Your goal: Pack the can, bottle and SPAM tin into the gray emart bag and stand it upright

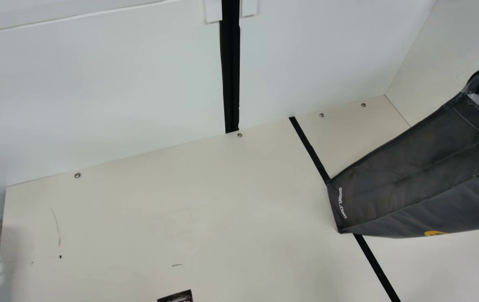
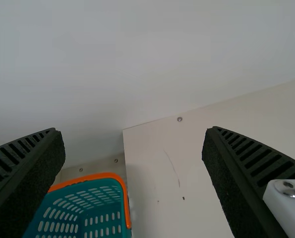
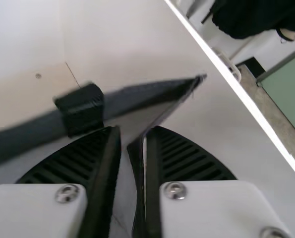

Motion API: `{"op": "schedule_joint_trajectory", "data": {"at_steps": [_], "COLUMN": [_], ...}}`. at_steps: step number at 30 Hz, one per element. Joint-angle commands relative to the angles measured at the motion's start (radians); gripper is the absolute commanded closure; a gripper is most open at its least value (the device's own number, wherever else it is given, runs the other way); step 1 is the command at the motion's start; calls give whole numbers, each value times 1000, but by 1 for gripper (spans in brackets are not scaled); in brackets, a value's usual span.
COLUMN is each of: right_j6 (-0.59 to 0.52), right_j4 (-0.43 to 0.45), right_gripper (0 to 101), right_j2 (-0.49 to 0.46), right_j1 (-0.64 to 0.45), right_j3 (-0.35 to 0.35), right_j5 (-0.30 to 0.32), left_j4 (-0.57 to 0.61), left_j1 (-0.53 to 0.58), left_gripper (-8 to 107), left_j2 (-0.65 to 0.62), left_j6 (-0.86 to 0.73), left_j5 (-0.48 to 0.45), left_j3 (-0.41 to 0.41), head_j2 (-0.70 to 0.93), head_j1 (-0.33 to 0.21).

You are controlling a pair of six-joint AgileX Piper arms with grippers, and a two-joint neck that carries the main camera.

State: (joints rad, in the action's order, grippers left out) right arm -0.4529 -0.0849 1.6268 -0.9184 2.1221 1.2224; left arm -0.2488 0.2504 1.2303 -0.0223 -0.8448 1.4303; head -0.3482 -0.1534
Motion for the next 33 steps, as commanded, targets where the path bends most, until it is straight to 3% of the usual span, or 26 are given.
{"op": "schedule_joint_trajectory", "data": {"at_steps": [1,15,24,33], "right_j6": [1,-23,-36,-23], "right_j4": [-9,-100,-167,-253], "right_gripper": [55,8,6,6], "right_j2": [4,25,13,-12], "right_j1": [7,70,146,242], "right_j3": [28,164,179,149], "right_j5": [-2,-2,-2,-2], "left_j4": [0,0,0,0], "left_j1": [0,0,0,0], "left_gripper": [9,9,9,9], "left_j2": [0,0,0,0], "left_j6": [0,0,0,0], "left_j5": [0,0,0,0], "left_j3": [0,0,0,0], "head_j2": [-1,-1,-1,-1], "head_j1": [-21,-21,-21,-21]}}
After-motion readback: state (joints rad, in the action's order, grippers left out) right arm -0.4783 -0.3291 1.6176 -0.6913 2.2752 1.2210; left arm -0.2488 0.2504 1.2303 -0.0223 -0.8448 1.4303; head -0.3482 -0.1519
